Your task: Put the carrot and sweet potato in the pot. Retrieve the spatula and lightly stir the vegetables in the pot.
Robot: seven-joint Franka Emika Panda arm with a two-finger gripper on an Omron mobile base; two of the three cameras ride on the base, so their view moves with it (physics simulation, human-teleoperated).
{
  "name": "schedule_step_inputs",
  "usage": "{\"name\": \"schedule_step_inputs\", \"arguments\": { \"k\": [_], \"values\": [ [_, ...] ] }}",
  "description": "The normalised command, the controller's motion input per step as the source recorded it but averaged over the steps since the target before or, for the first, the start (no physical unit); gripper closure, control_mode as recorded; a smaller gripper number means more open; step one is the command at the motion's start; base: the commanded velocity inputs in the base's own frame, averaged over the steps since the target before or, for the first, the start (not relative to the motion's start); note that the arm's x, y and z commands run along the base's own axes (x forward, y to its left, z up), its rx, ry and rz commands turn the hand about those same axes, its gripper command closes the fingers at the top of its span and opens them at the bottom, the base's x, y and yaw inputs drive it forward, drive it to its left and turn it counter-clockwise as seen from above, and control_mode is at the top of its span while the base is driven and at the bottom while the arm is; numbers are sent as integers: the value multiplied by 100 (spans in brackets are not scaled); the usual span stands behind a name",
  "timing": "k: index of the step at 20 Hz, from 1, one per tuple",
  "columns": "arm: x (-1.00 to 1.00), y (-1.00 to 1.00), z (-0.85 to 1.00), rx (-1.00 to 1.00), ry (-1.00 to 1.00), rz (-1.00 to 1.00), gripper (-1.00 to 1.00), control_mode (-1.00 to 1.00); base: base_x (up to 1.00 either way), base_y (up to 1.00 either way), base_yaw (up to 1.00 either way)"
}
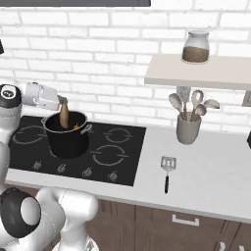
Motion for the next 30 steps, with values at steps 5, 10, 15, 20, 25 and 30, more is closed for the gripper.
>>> {"name": "schedule_step_inputs", "arguments": {
  "k": [5, 10, 15, 20, 25, 30],
  "values": [
    [27, 55, -12, -26, 8, 0, 100, -100, 0, 0, 0],
    [30, 43, -49, -20, 2, 0, 100, -100, 0, 0, 0],
    [13, 2, -60, -1, 0, 1, 100, -100, 0, 0, 0],
    [11, 0, -18, 0, -1, 2, 100, -100, 0, 0, 0],
    [12, 0, 21, 2, -5, 1, 100, -100, 0, 0, 0],
    [0, 0, 67, 2, 1, 0, 100, -100, 0, 0, 0]
  ]
}}
